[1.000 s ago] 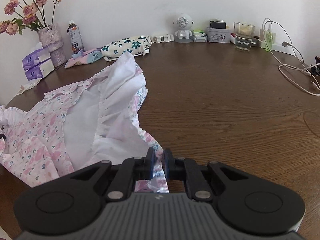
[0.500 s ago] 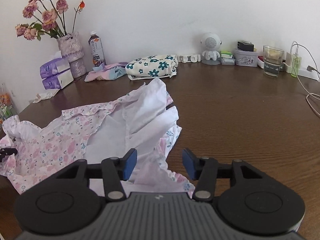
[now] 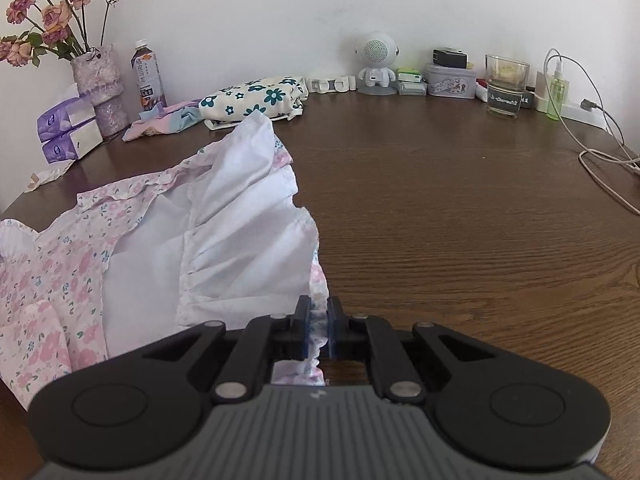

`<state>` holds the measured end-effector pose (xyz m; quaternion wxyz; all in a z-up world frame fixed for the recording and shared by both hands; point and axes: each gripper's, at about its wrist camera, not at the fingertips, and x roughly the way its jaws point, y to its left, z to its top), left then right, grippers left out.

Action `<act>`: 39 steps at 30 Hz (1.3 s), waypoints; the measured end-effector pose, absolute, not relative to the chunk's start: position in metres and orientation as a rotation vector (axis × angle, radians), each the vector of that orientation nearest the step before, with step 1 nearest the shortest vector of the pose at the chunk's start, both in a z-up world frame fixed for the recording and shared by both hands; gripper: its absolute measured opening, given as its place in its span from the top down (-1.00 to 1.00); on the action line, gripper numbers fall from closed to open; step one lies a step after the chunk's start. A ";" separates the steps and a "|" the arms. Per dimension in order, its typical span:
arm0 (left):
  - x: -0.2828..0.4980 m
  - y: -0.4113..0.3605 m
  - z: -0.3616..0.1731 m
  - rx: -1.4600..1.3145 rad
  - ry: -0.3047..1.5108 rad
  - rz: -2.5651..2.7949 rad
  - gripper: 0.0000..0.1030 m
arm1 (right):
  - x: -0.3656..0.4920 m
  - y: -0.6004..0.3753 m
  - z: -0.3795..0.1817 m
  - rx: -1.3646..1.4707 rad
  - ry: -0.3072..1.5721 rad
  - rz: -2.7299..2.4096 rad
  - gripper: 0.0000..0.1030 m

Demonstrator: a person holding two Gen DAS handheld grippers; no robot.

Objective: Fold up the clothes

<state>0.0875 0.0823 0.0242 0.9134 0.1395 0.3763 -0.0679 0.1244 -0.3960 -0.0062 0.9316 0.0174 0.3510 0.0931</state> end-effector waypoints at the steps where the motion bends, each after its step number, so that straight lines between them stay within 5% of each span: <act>1: 0.094 0.083 0.025 0.295 0.781 -0.139 0.79 | 0.126 -0.395 -0.006 0.032 0.718 0.187 0.85; 18: 0.214 0.099 0.022 0.311 0.802 -0.056 0.88 | 0.185 -0.386 -0.007 0.000 0.719 0.106 0.85; 22: 0.204 0.111 0.027 0.218 0.810 -0.077 0.66 | 0.192 -0.393 -0.004 0.065 0.707 0.108 0.85; 25: 0.184 0.128 0.031 0.155 0.808 -0.068 0.02 | 0.175 -0.397 0.005 0.079 0.674 0.120 0.67; 27: 0.165 0.143 0.036 0.106 0.795 -0.044 -0.26 | 0.160 -0.400 0.011 0.082 0.653 0.130 0.08; 30: 0.136 0.164 0.046 0.024 0.756 -0.016 -0.54 | 0.135 -0.399 0.019 0.067 0.636 0.167 0.01; 39: 0.067 0.152 0.076 -0.023 0.651 -0.096 -0.71 | 0.079 -0.359 0.033 0.047 0.634 0.366 -0.28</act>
